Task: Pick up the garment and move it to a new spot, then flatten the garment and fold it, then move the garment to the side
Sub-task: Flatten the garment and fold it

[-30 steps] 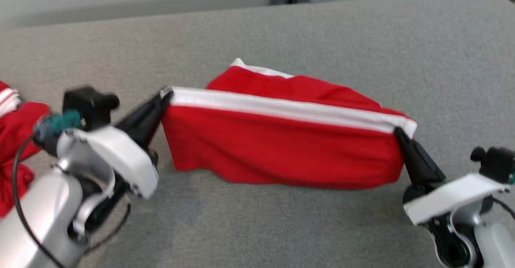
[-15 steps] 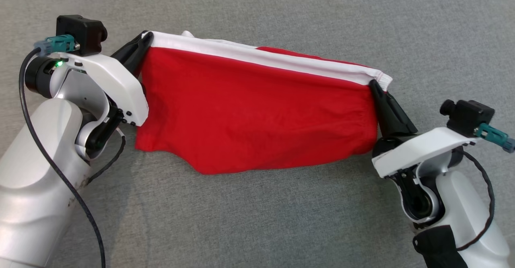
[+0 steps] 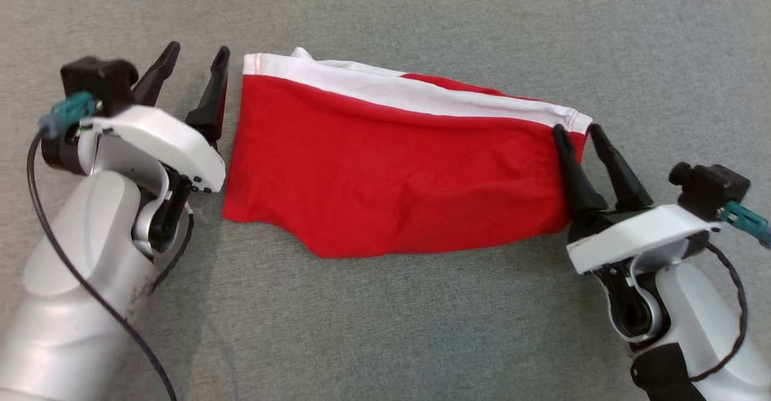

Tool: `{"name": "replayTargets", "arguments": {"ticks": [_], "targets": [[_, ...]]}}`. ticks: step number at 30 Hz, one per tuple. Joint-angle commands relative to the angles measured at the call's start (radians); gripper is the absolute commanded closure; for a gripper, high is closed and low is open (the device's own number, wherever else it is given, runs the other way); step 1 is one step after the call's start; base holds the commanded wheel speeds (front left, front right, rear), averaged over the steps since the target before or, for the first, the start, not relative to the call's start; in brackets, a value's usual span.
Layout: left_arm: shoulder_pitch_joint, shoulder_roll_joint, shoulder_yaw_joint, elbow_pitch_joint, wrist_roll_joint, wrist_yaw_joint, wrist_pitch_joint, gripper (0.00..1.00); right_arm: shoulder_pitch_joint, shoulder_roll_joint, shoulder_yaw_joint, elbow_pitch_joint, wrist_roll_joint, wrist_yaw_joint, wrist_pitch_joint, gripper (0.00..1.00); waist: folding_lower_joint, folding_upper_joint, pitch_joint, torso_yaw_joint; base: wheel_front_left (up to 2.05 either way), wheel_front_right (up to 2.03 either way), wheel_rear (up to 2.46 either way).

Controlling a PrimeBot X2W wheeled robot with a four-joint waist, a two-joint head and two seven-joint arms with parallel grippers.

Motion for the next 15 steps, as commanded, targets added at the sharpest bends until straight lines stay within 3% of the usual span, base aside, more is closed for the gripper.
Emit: {"name": "replayTargets", "arguments": {"ticks": [1, 7, 15], "targets": [[0.027, 0.001, 0.017, -0.025, 0.009, 0.028, -0.048, 0.0, 0.017, -0.017, -0.018, -0.013, -0.028, 0.0, -0.026, 0.0, 0.0, 0.0, -0.016, 0.015, 0.0, 0.0, 0.0], [0.141, 0.012, 0.077, -0.167, 0.027, 0.119, -0.162, 0.0, 0.062, -0.03, -0.095, -0.074, -0.149, 0.0, -0.074, 0.0, 0.0, 0.0, -0.05, 0.044, 0.0, 0.0, 0.0], [0.324, 0.042, 0.139, -0.406, 0.115, 0.23, -0.187, 0.0, 0.128, -0.013, -0.171, -0.175, -0.306, 0.0, -0.086, 0.0, 0.0, 0.0, -0.108, 0.073, 0.0, 0.0, 0.0]]}}
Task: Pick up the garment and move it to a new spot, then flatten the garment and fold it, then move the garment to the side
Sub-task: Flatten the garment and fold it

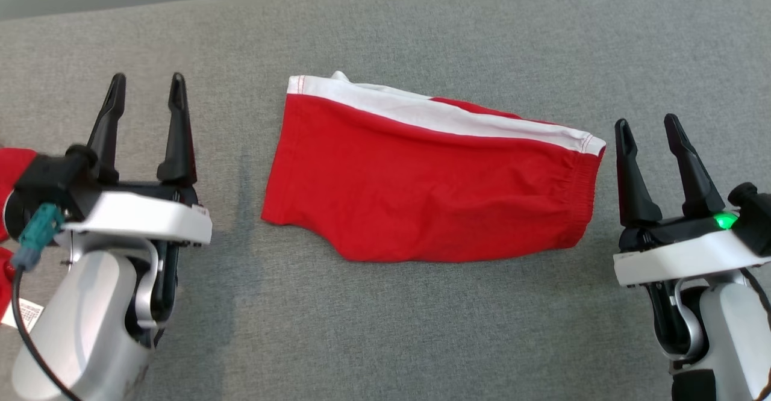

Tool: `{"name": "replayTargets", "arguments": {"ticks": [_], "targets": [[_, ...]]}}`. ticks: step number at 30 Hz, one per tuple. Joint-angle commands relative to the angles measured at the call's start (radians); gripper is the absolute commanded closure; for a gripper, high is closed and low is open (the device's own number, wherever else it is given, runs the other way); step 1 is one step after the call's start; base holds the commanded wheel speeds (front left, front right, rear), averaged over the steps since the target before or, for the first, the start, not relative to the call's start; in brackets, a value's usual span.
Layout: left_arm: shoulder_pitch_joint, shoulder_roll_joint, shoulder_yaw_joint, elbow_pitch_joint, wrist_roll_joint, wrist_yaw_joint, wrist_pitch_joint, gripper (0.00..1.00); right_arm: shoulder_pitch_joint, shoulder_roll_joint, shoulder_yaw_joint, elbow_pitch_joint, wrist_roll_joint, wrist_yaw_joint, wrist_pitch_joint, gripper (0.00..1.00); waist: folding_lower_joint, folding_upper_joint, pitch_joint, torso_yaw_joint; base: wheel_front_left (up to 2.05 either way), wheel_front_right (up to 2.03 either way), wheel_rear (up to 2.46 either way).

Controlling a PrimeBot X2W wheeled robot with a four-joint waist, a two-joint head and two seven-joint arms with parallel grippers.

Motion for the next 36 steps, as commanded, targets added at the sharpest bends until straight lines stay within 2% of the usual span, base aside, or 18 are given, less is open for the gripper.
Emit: {"name": "replayTargets", "arguments": {"ticks": [1, 6, 12, 36], "targets": [[0.023, 0.003, 0.008, -0.02, 0.014, 0.012, -0.004, 0.0, 0.017, 0.0, -0.007, -0.011, -0.016, 0.0, -0.005, 0.0, 0.0, -0.0001, -0.016, 0.01, 0.0, 0.0, 0.0], [0.132, 0.024, 0.018, -0.129, 0.075, 0.065, -0.004, 0.0, 0.068, 0.006, -0.031, -0.048, -0.077, 0.0, 0.027, 0.0, 0.0, -0.0001, -0.051, 0.018, 0.0, 0.0, 0.0], [0.225, 0.041, -0.001, -0.179, 0.106, 0.104, 0.011, 0.0, 0.134, 0.02, -0.073, -0.085, -0.1, 0.0, 0.062, 0.0, 0.0, -0.0001, -0.083, 0.027, 0.0, 0.0, 0.0], [0.252, 0.047, -0.024, -0.195, 0.093, 0.124, 0.048, 0.0, 0.172, 0.056, -0.1, -0.129, -0.106, 0.0, 0.105, 0.0, 0.0, -0.0001, -0.102, 0.033, 0.0, 0.0, 0.0]]}}
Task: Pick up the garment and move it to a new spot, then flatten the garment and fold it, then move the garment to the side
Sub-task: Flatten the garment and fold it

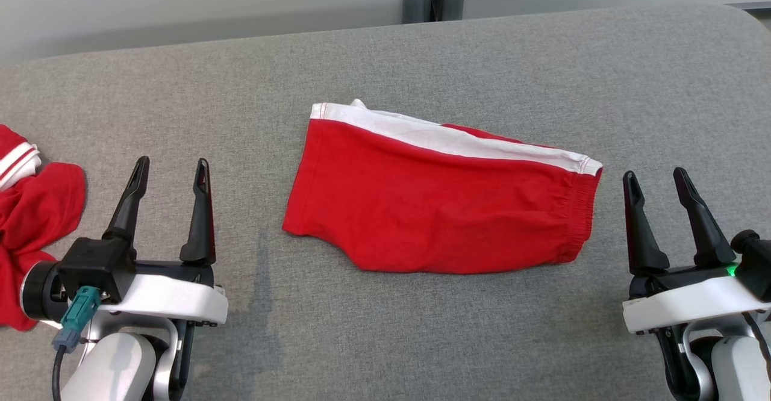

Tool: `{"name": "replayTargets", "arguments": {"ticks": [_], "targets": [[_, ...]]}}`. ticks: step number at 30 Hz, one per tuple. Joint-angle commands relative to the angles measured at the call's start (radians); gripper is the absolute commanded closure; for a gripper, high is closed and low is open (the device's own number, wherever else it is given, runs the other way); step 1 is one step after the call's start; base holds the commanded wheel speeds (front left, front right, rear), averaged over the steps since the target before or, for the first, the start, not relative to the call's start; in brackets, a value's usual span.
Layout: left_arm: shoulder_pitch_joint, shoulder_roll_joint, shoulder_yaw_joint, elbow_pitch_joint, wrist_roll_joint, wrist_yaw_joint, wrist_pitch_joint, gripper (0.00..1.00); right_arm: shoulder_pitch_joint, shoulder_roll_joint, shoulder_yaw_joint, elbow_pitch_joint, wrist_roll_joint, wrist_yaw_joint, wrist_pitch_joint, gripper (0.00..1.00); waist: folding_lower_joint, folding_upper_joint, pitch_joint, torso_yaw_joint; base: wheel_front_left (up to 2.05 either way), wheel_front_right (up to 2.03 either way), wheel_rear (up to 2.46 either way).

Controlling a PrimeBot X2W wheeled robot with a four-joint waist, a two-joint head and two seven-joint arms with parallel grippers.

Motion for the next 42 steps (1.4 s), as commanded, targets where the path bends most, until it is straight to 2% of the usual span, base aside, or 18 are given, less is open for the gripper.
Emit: {"name": "replayTargets", "arguments": {"ticks": [1, 14, 19, 25, 31, 40, 42], "targets": [[0.01, 0.006, 0.001, -0.003, -0.001, 0.007, 0.002, 0.0, -0.002, -0.002, -0.002, -0.001, 0.003, 0.0, 0.003, 0.0, 0.0, 0.0, -0.001, -0.001, 0.0, 0.0, 0.0], [0.008, 0.01, -0.008, -0.01, -0.003, 0.015, 0.011, 0.0, 0.002, 0.002, 0.0, 0.015, 0.01, 0.0, 0.004, 0.0, 0.0, 0.0, -0.013, -0.012, 0.0, 0.0, 0.0], [-0.005, 0.007, -0.026, 0.006, -0.012, -0.007, 0.026, 0.0, 0.0, 0.002, 0.004, 0.014, 0.01, 0.0, 0.003, 0.0, 0.0, 0.0, -0.01, -0.017, 0.0, 0.0, 0.0], [-0.065, -0.021, -0.1, 0.075, -0.058, -0.09, 0.135, 0.0, -0.015, 0.004, 0.025, 0.009, 0.015, 0.0, -0.003, 0.0, 0.0, 0.0, 0.025, -0.047, 0.0, 0.0, 0.0], [-0.142, -0.048, -0.144, 0.242, -0.126, -0.187, 0.243, 0.0, -0.037, 0.008, 0.055, 0.026, 0.028, 0.0, -0.02, 0.0, 0.0, 0.0, 0.071, -0.1, 0.0, 0.0, 0.0], [-0.207, -0.081, -0.155, 0.439, -0.188, -0.249, 0.309, 0.0, -0.062, 0.013, 0.067, 0.069, 0.048, 0.0, -0.051, 0.0, 0.0, 0.0, 0.106, -0.144, 0.0, 0.0, 0.0], [-0.207, -0.091, -0.165, 0.457, -0.199, -0.26, 0.33, 0.44, -0.063, 0.014, 0.068, 0.076, 0.054, 0.0, -0.053, 0.0, 0.0, 0.0, 0.107, -0.144, 0.0, 0.0, 0.0]]}}
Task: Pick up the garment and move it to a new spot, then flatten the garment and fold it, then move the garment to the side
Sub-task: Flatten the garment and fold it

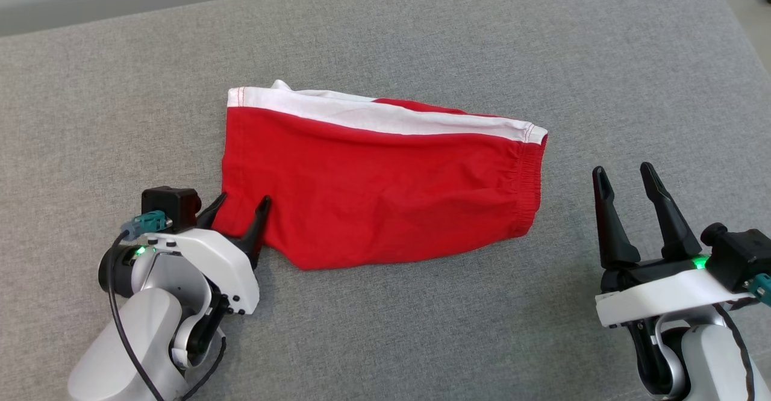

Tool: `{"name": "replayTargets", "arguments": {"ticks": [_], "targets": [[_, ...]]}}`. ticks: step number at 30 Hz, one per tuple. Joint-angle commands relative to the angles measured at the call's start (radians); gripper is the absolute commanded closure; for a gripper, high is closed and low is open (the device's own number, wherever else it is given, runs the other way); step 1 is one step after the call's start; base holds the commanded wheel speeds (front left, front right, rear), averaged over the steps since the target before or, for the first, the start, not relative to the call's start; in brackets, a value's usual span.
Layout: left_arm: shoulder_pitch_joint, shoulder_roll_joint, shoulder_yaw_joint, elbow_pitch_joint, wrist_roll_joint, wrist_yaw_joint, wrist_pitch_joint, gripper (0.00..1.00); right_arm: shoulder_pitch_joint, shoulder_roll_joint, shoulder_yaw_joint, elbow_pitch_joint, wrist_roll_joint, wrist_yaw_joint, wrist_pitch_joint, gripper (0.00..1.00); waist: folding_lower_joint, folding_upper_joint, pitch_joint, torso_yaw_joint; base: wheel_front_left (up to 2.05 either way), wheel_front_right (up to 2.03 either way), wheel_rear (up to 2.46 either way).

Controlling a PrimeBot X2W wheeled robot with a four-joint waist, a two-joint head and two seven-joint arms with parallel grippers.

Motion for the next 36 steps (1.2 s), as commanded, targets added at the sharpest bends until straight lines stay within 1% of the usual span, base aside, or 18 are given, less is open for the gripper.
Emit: {"name": "replayTargets", "arguments": {"ticks": [1, 2, 5, 10, 15, 20, 23, 25, 28, 32, 33, 34, 36], "targets": [[0.014, -0.015, -0.024, 0.03, -0.014, -0.02, 0.036, 0.9, -0.014, 0.001, -0.003, 0.008, 0.009, 0.0, -0.008, 0.0, 0.0, 0.0, 0.001, 0.001, 0.0, 0.0, 0.0], [0.02, -0.019, -0.035, 0.038, -0.02, -0.03, 0.055, 1.0, -0.015, 0.001, -0.002, 0.01, 0.01, 0.0, -0.01, 0.0, 0.0, 0.0, 0.001, 0.002, 0.0, 0.0, 0.0], [0.011, -0.018, -0.045, 0.046, -0.018, -0.042, 0.061, 1.0, -0.019, 0.001, -0.003, 0.013, 0.016, 0.0, -0.015, 0.0, 0.0, 0.0, 0.001, 0.008, 0.0, 0.0, 0.0], [0.0, -0.023, -0.039, 0.021, -0.003, -0.039, 0.008, 1.0, -0.023, 0.001, -0.01, 0.013, 0.021, 0.0, -0.015, 0.0, 0.0, 0.0, -0.004, 0.021, 0.0, 0.0, 0.0], [0.036, -0.02, -0.011, -0.065, -0.016, -0.018, -0.052, 1.0, -0.015, -0.005, -0.022, 0.012, 0.017, 0.0, -0.01, 0.0, 0.0, 0.0, -0.023, 0.049, 0.0, 0.0, 0.0], [0.136, -0.014, 0.007, -0.196, -0.028, 0.032, -0.086, 1.0, 0.0, -0.017, -0.03, 0.005, 0.02, 0.0, 0.003, 0.0, 0.0, 0.0, -0.048, 0.092, 0.0, 0.0, 0.0], [0.2, -0.01, 0.006, -0.275, -0.034, 0.066, -0.083, 1.0, 0.007, -0.027, -0.032, -0.002, 0.019, 0.0, 0.016, 0.0, 0.0, 0.0, -0.061, 0.122, 0.0, 0.0, 0.0], [0.235, -0.012, -0.001, -0.314, -0.04, 0.08, -0.075, 1.0, 0.007, -0.031, -0.036, -0.01, 0.015, 0.0, 0.025, 0.0, 0.0, 0.0, -0.066, 0.141, 0.0, 0.0, 0.0], [0.27, -0.018, -0.011, -0.343, -0.047, 0.094, -0.064, 1.0, 0.015, -0.033, -0.043, -0.02, 0.01, 0.0, 0.037, 0.0, 0.0, 0.0, -0.073, 0.16, 0.0, 0.0, 0.0], [0.287, -0.03, -0.018, -0.331, -0.064, 0.102, -0.051, 1.0, 0.019, -0.033, -0.043, -0.026, 0.008, 0.0, 0.049, 0.0, 0.0, 0.0, -0.08, 0.165, 0.0, 0.0, 0.0], [0.287, -0.031, -0.014, -0.323, -0.062, 0.105, -0.056, 0.54, 0.02, -0.032, -0.042, -0.026, 0.008, 0.0, 0.052, 0.0, 0.0, 0.0, -0.083, 0.164, 0.0, 0.0, 0.0], [0.281, -0.034, -0.002, -0.322, -0.058, 0.113, -0.077, 0.0, 0.022, -0.032, -0.041, -0.027, 0.009, 0.0, 0.054, 0.0, 0.0, 0.0, -0.084, 0.162, 0.0, 0.0, 0.0], [0.273, -0.036, 0.019, -0.31, -0.05, 0.127, -0.113, 0.0, 0.025, -0.032, -0.039, -0.027, 0.009, 0.0, 0.059, 0.0, 0.0, 0.0, -0.09, 0.158, 0.0, 0.0, 0.0]]}}
